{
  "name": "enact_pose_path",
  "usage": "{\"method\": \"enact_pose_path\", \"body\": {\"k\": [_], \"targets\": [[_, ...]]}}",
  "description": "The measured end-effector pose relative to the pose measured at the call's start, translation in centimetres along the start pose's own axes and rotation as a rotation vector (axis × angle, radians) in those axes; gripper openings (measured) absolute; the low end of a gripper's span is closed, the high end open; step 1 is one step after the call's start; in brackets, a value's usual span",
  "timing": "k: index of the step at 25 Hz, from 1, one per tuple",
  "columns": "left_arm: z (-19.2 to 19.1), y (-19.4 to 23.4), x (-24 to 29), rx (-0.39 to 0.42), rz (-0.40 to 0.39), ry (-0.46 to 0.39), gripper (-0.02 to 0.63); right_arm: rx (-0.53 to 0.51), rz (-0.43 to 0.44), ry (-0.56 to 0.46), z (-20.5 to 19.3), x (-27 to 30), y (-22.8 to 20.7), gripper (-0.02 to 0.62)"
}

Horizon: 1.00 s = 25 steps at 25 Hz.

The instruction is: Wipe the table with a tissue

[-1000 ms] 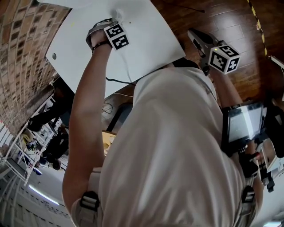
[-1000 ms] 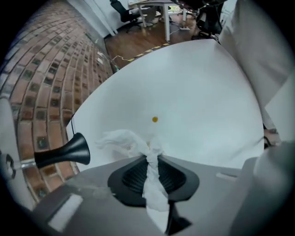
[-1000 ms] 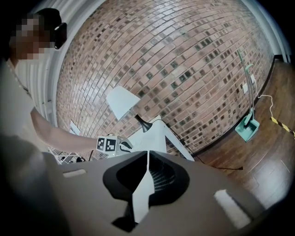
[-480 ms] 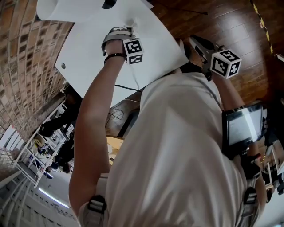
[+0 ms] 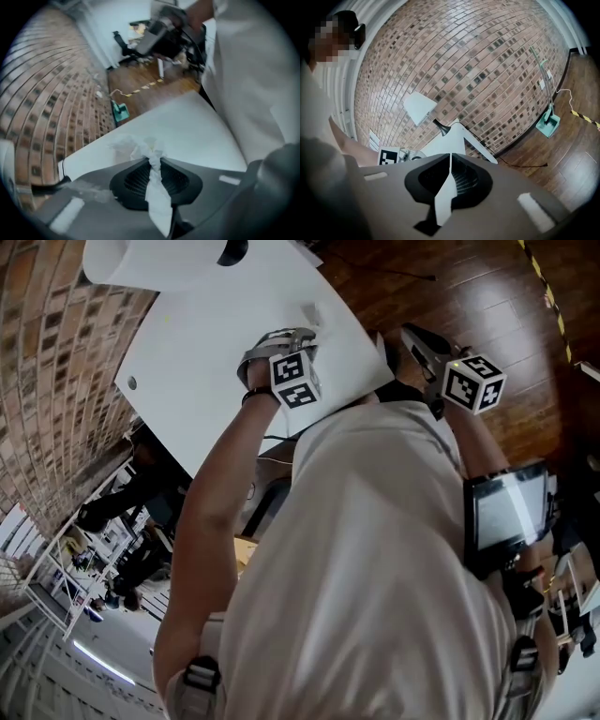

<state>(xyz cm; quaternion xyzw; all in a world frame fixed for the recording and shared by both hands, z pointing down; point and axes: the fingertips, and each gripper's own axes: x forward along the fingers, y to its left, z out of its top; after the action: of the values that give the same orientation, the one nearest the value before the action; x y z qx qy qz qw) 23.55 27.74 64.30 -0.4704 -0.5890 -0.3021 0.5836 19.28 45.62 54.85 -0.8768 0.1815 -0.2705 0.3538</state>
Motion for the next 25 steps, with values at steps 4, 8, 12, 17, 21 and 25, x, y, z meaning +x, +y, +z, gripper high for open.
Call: {"method": "enact_pose_path", "body": {"k": [4,8,12,17,21,25], "targets": [[2.8,-0.8,-3.2,-0.548,0.016,-0.301,0.061,0.013,-0.002,0.017,-0.2,0.3,-0.2,0.017],[0.7,-2.1,-6.0,-1.084,0.029,-0.516,0.062,-0.001,0.025,0.056,-0.8,1.2,0.3,0.017],[-3.2,-5.4,-7.8,-1.360,0.081,-0.622,0.063,-0.023,0.067,0.096,-1.5,2.3,1.9,0.017],[-3.1,-8.0,-8.3,-1.398,0.026,-0.768,0.063,-0.038,0.098,0.148,-2.4,4.3,3.0,0.017],[1.9,-5.9,-7.6,-1.358,-0.110,-0.935,0.063,-0.043,0.097,0.157,-2.6,4.0,3.2,0.017],[8.4,-2.5,-7.2,-1.335,-0.371,-1.102,0.063,-0.040,0.065,0.137,-2.0,2.7,2.4,0.017]]}}
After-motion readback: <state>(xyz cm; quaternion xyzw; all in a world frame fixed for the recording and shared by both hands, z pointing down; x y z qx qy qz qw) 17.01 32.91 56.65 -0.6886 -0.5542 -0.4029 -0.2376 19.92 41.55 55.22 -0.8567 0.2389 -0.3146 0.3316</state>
